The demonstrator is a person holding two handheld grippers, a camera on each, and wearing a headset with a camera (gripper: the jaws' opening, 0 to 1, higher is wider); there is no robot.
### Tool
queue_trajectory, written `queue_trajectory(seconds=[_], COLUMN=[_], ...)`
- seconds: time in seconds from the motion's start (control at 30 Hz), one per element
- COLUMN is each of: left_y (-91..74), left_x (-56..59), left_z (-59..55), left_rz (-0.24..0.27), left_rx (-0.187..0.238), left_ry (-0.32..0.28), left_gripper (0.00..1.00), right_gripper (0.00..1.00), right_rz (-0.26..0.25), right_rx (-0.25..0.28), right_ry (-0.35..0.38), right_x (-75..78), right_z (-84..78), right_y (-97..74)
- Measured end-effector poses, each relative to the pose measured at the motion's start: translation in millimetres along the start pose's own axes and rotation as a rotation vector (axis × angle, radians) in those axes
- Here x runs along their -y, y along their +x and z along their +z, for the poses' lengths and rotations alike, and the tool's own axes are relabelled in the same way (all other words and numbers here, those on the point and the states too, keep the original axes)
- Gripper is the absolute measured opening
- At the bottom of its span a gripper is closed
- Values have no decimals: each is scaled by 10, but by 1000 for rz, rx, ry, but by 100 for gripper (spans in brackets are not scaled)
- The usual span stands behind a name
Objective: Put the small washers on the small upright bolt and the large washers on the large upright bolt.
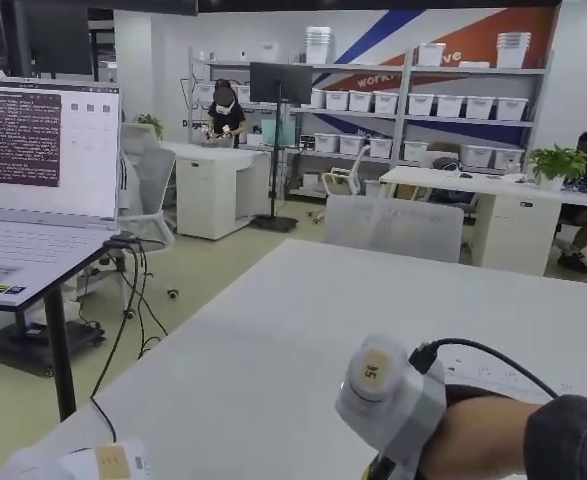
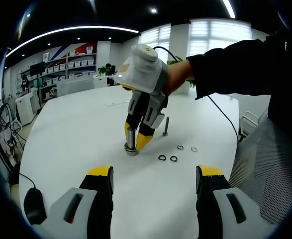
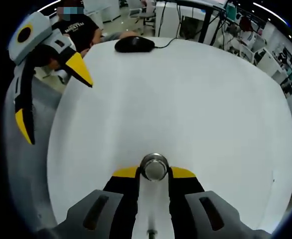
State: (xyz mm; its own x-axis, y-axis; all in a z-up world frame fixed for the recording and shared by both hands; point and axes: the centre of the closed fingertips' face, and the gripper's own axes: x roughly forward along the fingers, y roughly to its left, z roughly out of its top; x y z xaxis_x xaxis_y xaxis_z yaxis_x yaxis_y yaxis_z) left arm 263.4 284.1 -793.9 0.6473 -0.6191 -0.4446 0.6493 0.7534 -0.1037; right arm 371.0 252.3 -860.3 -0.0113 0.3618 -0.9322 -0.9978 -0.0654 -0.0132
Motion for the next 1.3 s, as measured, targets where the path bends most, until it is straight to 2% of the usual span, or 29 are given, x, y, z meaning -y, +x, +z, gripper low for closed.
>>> queue_trajectory(seconds=[0.73, 1.3], left_y=[3, 24], left_x=[19, 71], left_z=[3, -8], left_rz=[-6, -34], left_rx=[-2, -14], left_ry=[3, 17], left_gripper=[67, 67], right_gripper=[26, 26], right_rz=[1, -51], right_rx=[25, 64], right_ry=[33, 72], right_x=[-26, 19], right_z=[-26, -152], right_y=[-13, -280])
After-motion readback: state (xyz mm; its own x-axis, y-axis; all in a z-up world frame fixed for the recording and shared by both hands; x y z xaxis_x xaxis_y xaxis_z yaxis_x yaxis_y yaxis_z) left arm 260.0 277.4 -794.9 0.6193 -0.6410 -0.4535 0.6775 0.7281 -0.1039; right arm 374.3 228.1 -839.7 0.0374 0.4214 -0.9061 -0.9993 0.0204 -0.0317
